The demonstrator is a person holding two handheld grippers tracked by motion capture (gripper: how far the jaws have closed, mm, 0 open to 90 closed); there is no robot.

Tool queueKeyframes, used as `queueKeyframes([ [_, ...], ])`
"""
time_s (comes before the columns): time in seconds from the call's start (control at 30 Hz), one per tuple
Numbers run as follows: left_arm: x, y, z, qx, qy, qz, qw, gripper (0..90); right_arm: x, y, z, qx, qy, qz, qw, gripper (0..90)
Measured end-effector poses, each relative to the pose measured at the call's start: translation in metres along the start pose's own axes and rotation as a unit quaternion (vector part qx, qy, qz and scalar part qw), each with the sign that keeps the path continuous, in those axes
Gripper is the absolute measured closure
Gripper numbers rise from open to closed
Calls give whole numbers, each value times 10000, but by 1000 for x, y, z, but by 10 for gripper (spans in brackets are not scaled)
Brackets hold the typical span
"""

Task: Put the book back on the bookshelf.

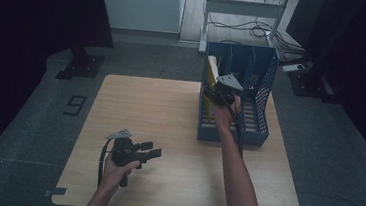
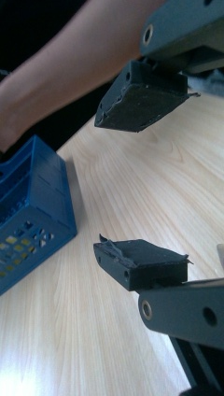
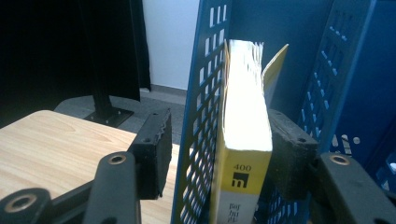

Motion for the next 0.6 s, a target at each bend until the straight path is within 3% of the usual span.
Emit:
queueKeyframes([
  [0.6,-3,3,1,4,-81,-189,9998,340,-5,26,-4,113,-77,-111,9998,426],
])
Point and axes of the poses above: each handheld gripper's, and its own axes: y roughly backward along the jaws, z roughly out of its underside, x roughly to its right, the point moved 7 cm from there along -y, roughly forward along the jaws, and after that the axes turned 5 degrees about x, right-handed, at the moved point
